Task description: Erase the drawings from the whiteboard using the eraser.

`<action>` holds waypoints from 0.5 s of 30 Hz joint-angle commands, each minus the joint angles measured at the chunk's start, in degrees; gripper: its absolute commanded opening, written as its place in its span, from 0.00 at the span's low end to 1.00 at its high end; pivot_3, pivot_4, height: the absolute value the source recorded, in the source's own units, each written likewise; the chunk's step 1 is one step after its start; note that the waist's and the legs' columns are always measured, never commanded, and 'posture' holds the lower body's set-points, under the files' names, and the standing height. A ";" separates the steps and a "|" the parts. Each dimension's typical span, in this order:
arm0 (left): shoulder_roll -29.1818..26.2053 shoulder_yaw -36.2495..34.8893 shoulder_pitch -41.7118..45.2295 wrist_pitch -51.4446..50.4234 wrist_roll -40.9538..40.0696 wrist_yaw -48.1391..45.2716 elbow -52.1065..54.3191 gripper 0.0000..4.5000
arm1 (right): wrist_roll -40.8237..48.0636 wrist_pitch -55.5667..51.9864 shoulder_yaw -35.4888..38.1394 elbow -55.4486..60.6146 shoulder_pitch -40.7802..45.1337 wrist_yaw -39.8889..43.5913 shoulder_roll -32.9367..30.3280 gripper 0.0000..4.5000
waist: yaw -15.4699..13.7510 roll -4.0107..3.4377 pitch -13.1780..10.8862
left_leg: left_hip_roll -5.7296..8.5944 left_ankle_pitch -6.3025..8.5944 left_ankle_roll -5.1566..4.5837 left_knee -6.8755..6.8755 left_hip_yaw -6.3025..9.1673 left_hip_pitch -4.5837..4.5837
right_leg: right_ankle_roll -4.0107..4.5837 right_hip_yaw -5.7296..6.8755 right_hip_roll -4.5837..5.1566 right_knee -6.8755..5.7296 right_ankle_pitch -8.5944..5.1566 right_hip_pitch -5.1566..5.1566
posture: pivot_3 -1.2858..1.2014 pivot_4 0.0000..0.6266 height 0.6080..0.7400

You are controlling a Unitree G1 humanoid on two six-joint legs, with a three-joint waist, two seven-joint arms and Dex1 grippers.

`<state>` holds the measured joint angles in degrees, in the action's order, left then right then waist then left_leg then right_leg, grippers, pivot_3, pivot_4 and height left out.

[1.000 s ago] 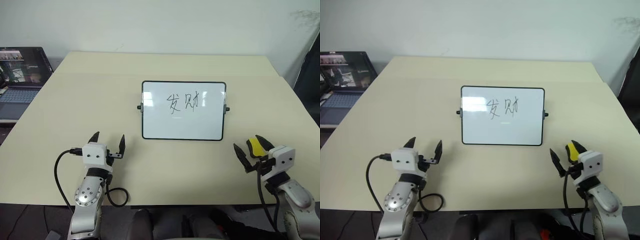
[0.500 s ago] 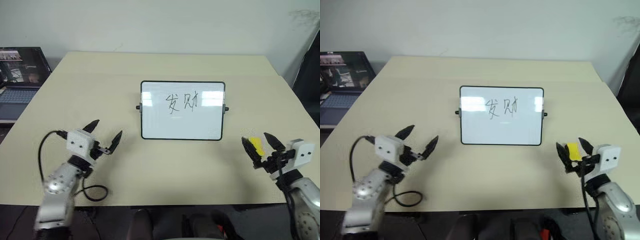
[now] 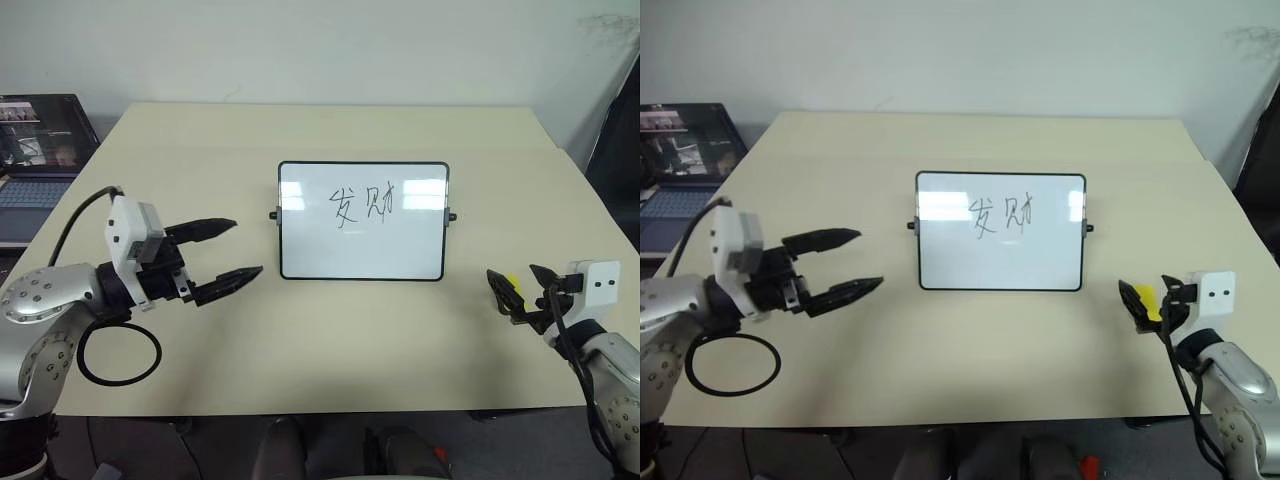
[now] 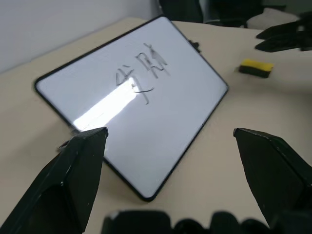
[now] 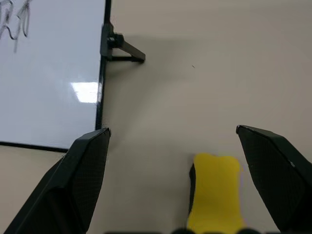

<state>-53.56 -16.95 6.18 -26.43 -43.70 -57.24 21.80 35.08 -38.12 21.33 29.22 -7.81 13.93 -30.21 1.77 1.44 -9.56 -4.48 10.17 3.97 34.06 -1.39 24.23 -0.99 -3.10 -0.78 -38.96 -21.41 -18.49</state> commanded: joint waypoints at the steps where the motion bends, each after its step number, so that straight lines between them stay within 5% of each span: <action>1: -0.39 4.09 1.00 -1.54 -1.82 -4.74 3.80 1.00 | 1.39 -7.22 1.44 3.53 0.69 -3.11 -1.67 0.99 | 0.01 0.00 0.00 | 0.01 0.00 0.01 -0.01 -0.07 0.00 | 0.00 -0.09 -0.01 0.00 0.00 -0.03 | 0.52 0.24 1.00; 15: 2.11 12.61 8.33 -0.96 1.27 -10.55 3.56 1.00 | 1.44 -19.06 -1.00 6.07 5.00 -8.57 -0.32 0.99 | 0.08 0.03 0.00 | -0.01 0.01 0.01 -0.02 -0.48 0.32 | -0.04 -0.60 -0.20 -0.10 0.00 -0.66 | 0.52 0.24 1.00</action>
<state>-51.57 -4.18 13.35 -28.13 -42.53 -67.12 24.35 37.09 -56.55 20.57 34.03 -3.35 5.18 -29.31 1.85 1.48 -9.56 -4.49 10.17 3.98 34.04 -1.88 24.58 -1.03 -3.72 -0.99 -39.07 -21.41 -19.18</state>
